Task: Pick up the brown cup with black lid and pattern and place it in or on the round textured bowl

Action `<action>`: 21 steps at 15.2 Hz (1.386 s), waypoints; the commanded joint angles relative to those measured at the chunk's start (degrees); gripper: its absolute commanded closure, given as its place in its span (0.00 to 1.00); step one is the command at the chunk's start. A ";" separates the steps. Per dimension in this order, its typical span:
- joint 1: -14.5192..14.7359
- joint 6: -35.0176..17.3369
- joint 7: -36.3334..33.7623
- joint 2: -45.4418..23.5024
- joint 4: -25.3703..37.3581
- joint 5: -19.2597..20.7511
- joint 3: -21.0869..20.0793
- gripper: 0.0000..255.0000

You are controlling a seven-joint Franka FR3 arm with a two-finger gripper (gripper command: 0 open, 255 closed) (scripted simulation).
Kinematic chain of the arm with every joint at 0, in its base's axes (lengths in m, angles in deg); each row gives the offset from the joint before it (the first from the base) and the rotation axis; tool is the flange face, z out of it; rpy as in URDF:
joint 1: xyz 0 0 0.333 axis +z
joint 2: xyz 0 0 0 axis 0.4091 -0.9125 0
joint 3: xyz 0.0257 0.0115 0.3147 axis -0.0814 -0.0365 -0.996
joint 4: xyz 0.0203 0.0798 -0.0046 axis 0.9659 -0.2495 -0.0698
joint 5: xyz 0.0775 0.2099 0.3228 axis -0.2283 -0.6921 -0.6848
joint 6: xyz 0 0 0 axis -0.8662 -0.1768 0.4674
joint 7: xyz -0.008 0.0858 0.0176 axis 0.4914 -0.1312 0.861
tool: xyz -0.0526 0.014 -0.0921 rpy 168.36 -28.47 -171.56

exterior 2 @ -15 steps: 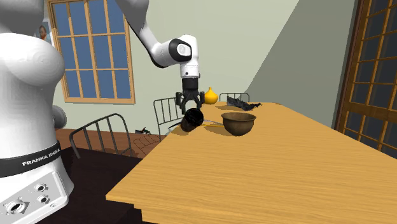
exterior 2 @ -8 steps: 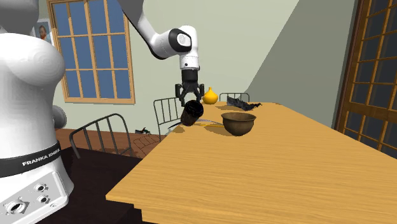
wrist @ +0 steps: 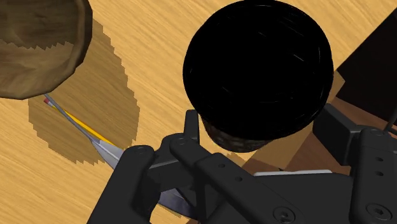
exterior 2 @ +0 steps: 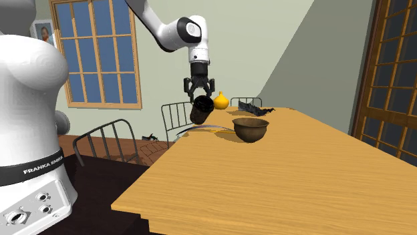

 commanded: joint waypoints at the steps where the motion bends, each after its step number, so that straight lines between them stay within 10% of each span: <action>1: 0.05 1.71 -0.09 0.64 1.15 0.28 0.00 1.00; 10: 0.30 7.85 -0.61 3.34 4.83 1.41 -0.13 1.00; 21: -9.80 18.72 13.18 -21.76 38.77 -10.78 1.69 1.00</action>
